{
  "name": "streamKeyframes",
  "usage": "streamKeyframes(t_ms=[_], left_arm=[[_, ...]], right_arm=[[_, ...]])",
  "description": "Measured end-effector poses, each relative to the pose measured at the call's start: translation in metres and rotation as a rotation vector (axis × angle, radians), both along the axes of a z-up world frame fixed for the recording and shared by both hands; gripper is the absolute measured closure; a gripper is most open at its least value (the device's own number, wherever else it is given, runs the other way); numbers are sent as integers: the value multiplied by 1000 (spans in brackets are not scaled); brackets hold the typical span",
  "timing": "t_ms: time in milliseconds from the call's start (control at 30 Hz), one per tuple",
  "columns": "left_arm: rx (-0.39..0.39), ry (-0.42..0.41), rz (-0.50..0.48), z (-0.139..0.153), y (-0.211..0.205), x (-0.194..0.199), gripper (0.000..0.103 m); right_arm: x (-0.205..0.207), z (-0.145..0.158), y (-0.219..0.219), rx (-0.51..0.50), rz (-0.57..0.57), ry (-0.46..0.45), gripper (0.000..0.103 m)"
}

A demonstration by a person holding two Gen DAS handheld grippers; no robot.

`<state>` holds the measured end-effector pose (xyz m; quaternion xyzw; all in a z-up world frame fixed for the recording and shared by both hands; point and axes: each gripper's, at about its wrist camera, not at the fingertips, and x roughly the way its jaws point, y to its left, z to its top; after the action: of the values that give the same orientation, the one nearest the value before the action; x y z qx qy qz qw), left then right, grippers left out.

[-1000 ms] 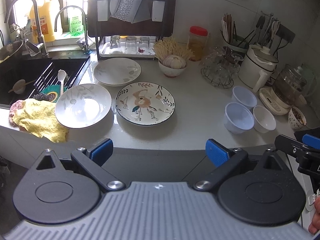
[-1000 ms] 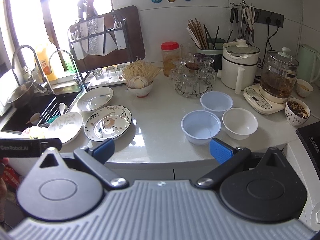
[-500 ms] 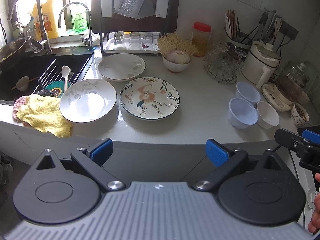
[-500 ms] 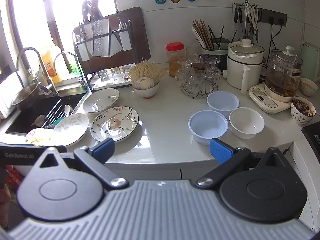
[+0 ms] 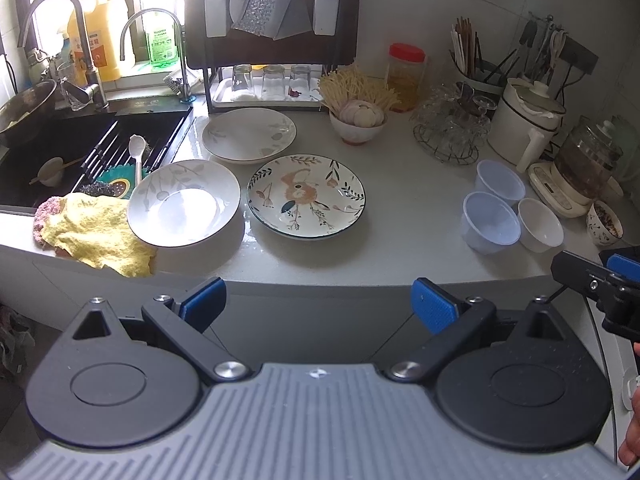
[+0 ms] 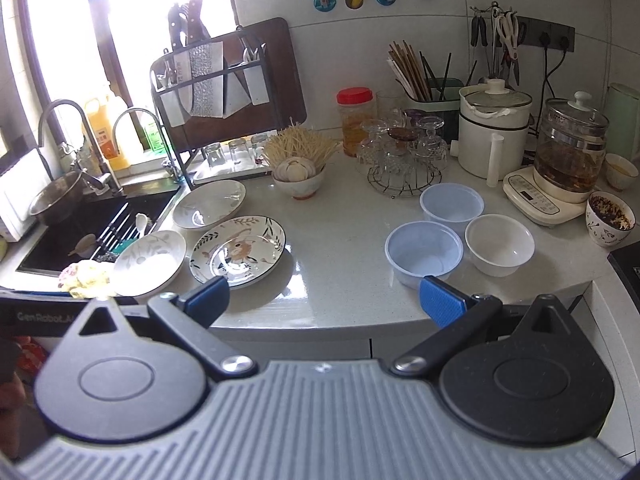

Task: Organize plates and bowls

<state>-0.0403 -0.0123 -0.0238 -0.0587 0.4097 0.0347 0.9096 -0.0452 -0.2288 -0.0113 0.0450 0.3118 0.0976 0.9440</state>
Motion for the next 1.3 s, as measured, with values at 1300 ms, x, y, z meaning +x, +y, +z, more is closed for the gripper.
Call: streamKeyframes(t_ms=[1300], left_arm=[[-48,47,-144,-13,177,150,2]], right_arm=[[102,-15,162,68,-59,58,0]])
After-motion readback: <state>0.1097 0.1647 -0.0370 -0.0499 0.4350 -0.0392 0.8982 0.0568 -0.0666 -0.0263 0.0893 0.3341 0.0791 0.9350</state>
